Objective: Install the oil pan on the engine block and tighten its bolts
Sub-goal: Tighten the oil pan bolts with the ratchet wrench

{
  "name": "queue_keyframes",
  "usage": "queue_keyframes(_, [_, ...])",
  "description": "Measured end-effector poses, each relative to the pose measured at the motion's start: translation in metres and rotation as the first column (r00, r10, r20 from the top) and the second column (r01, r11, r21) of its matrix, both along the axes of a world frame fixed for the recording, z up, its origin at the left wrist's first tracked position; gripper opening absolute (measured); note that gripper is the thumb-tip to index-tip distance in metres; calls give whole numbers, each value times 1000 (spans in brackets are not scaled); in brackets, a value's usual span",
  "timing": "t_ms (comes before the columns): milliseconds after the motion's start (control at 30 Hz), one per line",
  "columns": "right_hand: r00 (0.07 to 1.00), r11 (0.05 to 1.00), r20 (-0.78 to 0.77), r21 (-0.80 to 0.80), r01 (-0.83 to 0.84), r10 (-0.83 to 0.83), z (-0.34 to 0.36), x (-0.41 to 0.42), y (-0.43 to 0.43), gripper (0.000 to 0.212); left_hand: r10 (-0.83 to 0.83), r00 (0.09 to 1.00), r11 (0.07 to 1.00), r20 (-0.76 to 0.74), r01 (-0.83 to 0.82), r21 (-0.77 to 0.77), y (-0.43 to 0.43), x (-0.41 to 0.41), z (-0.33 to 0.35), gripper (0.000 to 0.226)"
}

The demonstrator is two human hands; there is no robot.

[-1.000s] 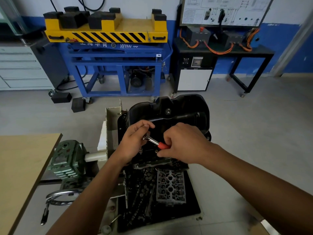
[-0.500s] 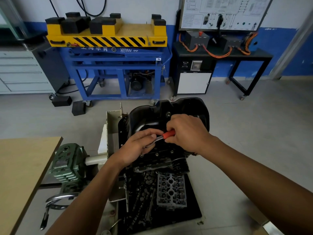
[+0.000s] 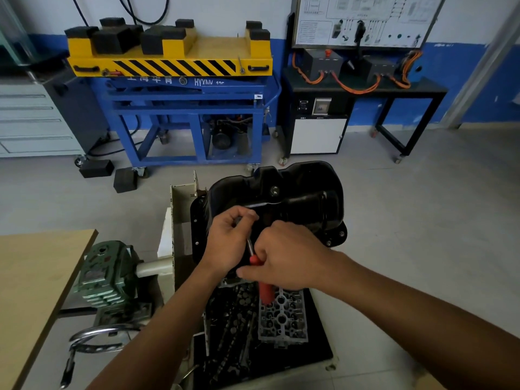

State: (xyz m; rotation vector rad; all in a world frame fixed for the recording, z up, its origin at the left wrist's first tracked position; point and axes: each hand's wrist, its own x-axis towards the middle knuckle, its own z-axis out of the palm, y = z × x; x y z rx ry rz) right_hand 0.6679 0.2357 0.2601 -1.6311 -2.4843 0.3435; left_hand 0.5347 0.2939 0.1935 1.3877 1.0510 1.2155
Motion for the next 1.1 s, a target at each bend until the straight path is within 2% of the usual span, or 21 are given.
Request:
queue_keyframes(100, [999,1000,-54,29,5,-4,-2,-9,-3,57,17,999,999,46,-16,-31,2,-1,0,24])
queue_keyframes(200, [998,999,-60,42,1,1,-1,-7,-2,56,1,1000,999,31,0,-33,4,-6,-2,26])
queue_keyframes(300, [1000,999,-22,38,1,0,0,2,2,56,-35,999,999,21,36,-21,6,-11,-2,28])
queue_keyframes(433, [997,994,64,108,28,-35,4,20,15,51,-119,991,987,68,125,-98,11,-21,-3,33])
queue_keyframes(567, [988,981,138,189,50,-76,1,35,34,35,-242,966,961,93,252,-113,9,-25,-5,31])
queue_keyframes(700, [997,966,63,254,36,-54,-7,40,45,18,-360,928,918,99,371,-138,7,-24,-3,32])
queue_keyframes(833, [999,951,-7,308,34,-33,-14,39,50,17,-449,885,874,123,464,-146,10,-28,-2,40])
queue_keyframes(933, [999,951,-1,309,33,-34,-16,38,51,18,-414,903,897,116,426,-118,10,-30,-2,44])
queue_keyframes(1100, [997,977,-1,200,70,-71,-5,31,37,24,-158,980,985,124,165,-54,8,-24,0,34])
